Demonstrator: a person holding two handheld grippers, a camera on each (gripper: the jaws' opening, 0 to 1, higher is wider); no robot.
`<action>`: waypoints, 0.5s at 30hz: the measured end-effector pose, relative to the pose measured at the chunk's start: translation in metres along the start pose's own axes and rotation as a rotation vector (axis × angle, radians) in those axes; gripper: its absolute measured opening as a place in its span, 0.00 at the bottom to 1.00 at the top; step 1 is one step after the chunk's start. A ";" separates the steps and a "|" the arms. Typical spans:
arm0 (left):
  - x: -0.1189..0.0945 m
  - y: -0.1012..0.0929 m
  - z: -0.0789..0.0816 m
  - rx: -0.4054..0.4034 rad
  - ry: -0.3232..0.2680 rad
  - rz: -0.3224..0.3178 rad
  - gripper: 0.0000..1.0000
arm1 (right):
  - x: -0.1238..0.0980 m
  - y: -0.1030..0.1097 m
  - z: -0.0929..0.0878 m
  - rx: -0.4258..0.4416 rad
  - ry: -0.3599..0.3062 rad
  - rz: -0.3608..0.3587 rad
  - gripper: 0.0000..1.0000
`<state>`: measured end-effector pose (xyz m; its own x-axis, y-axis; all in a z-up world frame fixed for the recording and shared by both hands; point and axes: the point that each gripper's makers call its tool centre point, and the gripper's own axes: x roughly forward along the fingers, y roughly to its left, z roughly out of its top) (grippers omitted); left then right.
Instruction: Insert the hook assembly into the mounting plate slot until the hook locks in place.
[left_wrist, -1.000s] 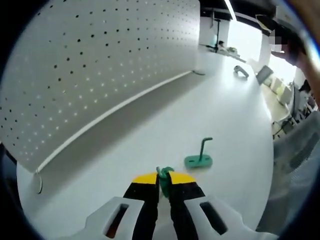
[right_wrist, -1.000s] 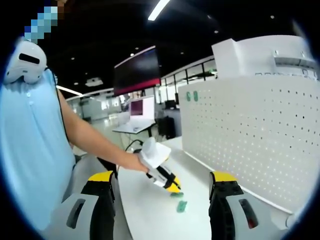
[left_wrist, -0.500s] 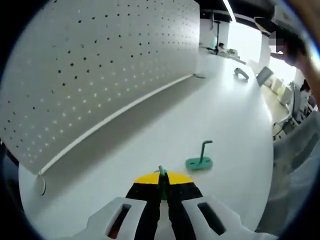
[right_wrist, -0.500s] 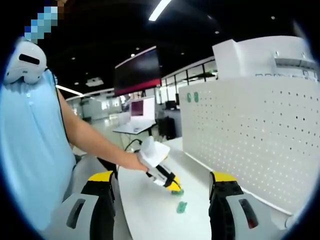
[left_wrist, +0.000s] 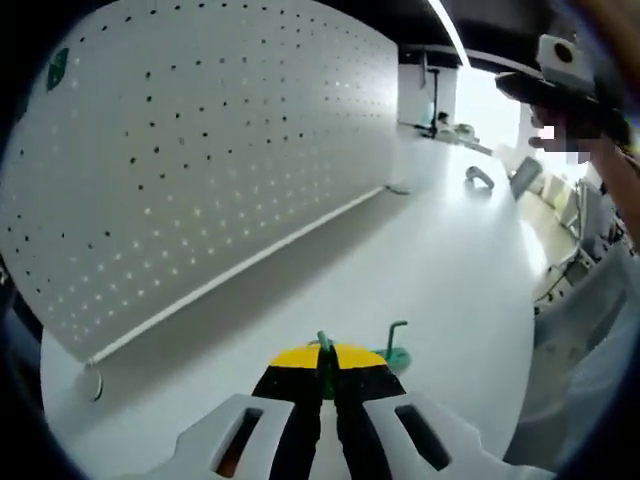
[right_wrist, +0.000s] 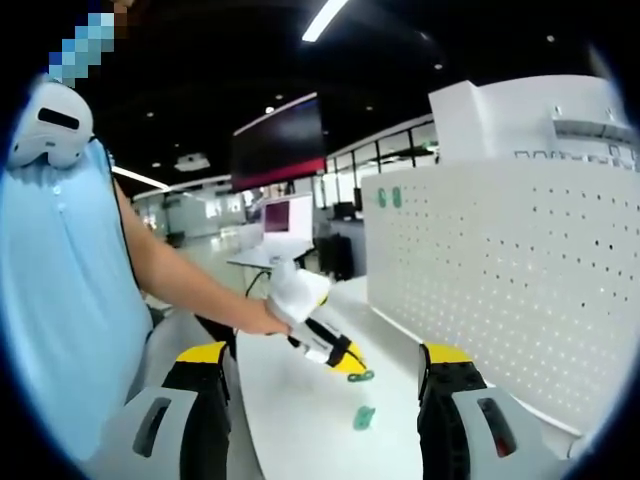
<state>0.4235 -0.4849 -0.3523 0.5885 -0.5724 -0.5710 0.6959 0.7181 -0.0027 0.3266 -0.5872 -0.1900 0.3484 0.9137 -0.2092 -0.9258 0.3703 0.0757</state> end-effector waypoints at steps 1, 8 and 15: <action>-0.003 -0.002 0.006 0.002 -0.023 -0.004 0.03 | 0.000 0.000 0.000 -0.002 0.000 0.001 0.77; -0.022 -0.017 0.041 0.033 -0.140 -0.063 0.03 | 0.001 0.001 0.003 -0.009 -0.001 0.004 0.77; -0.044 -0.039 0.073 0.063 -0.257 -0.174 0.02 | 0.003 0.004 0.004 -0.015 0.002 0.013 0.77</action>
<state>0.4004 -0.5166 -0.2665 0.5372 -0.7716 -0.3406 0.8148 0.5791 -0.0268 0.3241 -0.5826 -0.1862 0.3363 0.9180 -0.2103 -0.9322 0.3562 0.0642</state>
